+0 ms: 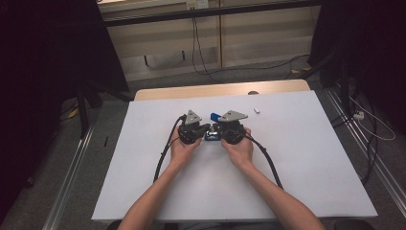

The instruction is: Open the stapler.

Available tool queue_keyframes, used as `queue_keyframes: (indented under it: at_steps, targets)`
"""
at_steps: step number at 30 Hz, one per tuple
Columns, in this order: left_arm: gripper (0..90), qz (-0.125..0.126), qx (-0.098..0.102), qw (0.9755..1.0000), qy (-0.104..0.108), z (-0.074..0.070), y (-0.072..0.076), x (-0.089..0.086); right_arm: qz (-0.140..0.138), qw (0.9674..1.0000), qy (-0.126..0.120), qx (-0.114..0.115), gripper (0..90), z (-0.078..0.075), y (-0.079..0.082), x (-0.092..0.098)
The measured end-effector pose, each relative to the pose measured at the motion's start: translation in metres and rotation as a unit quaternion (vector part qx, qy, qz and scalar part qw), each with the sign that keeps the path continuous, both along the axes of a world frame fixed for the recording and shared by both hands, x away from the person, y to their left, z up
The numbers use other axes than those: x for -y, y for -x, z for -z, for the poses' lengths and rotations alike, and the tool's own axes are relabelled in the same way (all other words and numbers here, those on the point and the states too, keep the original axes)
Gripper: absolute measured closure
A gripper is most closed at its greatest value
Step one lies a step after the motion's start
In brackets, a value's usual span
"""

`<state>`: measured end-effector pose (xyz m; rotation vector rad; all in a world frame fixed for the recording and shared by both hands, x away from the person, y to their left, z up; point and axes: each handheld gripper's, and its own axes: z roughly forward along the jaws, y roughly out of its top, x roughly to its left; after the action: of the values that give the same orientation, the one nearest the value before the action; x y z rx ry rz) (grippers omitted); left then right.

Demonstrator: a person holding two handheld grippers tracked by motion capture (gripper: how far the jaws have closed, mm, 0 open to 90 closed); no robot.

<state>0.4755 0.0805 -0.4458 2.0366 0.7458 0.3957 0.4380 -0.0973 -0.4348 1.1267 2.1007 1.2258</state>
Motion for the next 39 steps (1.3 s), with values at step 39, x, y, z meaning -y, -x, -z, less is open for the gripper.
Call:
queue_keyframes:
  at_steps: [39]
  targets:
    - [90.0,-0.008,0.008,0.9999,-0.002,-0.001,0.0,0.0,0.061,0.9979,-0.007,0.023,90.0,-0.016,0.002,0.021]
